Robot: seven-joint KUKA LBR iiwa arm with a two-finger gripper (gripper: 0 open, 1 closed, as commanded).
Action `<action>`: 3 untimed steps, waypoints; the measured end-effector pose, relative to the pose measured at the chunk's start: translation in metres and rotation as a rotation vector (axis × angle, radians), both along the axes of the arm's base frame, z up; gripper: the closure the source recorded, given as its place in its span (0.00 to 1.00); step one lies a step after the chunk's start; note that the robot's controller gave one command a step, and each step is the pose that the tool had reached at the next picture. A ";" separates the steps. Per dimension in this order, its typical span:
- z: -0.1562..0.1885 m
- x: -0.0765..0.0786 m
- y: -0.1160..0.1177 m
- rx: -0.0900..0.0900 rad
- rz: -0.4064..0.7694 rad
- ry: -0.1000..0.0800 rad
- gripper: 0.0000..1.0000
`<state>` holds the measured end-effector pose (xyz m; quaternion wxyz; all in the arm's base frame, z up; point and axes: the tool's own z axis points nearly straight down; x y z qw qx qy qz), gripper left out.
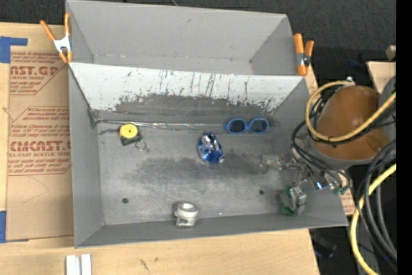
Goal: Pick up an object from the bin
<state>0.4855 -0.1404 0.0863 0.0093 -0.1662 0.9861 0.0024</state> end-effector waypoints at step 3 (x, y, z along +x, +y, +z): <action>-0.017 0.004 0.006 0.014 0.594 0.018 0.00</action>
Offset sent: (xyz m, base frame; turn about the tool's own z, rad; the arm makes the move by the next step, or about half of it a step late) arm 0.0062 0.0036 0.0554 -0.4266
